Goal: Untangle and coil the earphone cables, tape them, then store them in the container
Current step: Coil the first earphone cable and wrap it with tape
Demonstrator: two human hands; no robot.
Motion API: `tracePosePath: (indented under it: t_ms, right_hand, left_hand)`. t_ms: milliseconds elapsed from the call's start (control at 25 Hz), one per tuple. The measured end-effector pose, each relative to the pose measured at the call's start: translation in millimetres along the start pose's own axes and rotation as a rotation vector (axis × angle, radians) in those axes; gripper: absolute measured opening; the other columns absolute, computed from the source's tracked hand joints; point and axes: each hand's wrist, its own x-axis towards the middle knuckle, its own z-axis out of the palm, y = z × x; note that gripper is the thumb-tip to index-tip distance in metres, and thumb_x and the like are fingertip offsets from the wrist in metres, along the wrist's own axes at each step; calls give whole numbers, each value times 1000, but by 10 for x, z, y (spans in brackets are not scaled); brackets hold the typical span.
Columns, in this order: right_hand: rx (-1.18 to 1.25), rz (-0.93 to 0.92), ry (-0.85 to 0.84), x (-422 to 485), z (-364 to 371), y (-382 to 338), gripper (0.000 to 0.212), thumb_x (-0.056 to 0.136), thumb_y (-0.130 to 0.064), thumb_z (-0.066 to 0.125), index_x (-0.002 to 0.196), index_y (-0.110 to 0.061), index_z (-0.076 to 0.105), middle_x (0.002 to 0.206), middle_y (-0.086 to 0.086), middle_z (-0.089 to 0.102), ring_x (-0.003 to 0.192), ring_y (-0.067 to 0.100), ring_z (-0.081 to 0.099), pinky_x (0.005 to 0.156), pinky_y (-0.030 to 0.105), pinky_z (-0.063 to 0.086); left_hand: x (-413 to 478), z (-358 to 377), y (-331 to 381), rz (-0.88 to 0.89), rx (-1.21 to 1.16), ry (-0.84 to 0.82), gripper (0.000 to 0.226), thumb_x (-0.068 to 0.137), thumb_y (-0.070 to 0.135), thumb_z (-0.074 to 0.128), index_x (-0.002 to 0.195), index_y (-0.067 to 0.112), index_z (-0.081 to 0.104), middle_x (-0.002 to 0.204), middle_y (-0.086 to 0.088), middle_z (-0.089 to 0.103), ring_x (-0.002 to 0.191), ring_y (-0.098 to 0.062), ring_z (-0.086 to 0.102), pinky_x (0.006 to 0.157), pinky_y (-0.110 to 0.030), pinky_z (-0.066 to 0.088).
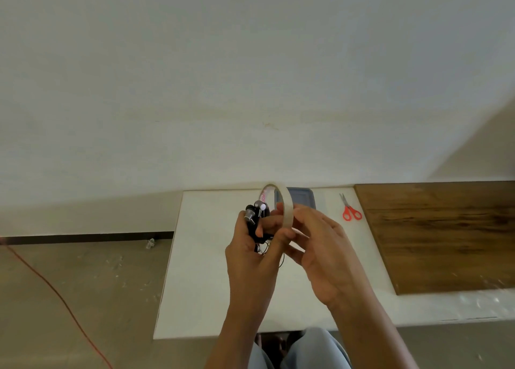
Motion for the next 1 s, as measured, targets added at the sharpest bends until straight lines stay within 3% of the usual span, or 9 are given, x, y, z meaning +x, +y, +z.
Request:
tracePosePath:
  t_ms: [160,280,400,520,800,1000]
  right_hand:
    - [16,-13,50,23,54,51,24,93,-9,48,93,0,70,80,15,74,81,24,72,82,42,51]
    - [67,-11,62,22,94,77,26,92,-6,45,85,0,70,72,15,71,72,22,69,74,39,53]
    - [111,-49,69,17,133,118,27,93,-5,45,85,-1,70,70,16,69,71,24,67,77,41,53]
    - [133,-90,78,39,136,145,26,93,-6,47,87,2,70,71,18,67,70,25,65,80,44,51]
    - [134,-118,56,58,102,149,24,93,-6,47,89,3,70,73,18,68,71,26,64,80,43,50]
    - [131,-132,58,80,99,120,26,94,-3,45,84,1,69,68,14,68,67,24,65,76,39,51]
  left_hand:
    - [6,-6,-39,2,82,1,34,79,8,75,96,32,58,83,20,69,79,-2,67,67,-8,47]
    - [-6,20,-38,6,120,19,33,79,6,73,94,31,56,80,23,68,77,0,66,65,-7,46]
    - [2,28,-73,-6,105,47,28,80,7,73,93,27,58,77,16,66,70,-2,64,60,-10,46]
    - [8,53,-73,0,111,69,29,81,8,73,92,29,58,78,10,66,69,-7,63,58,-17,50]
    - [20,81,-79,11,120,90,32,82,11,72,91,36,55,82,17,66,72,-1,64,61,-12,50]
    - [22,97,-102,33,131,87,20,80,25,69,87,37,55,79,7,64,70,-19,61,62,-31,52]
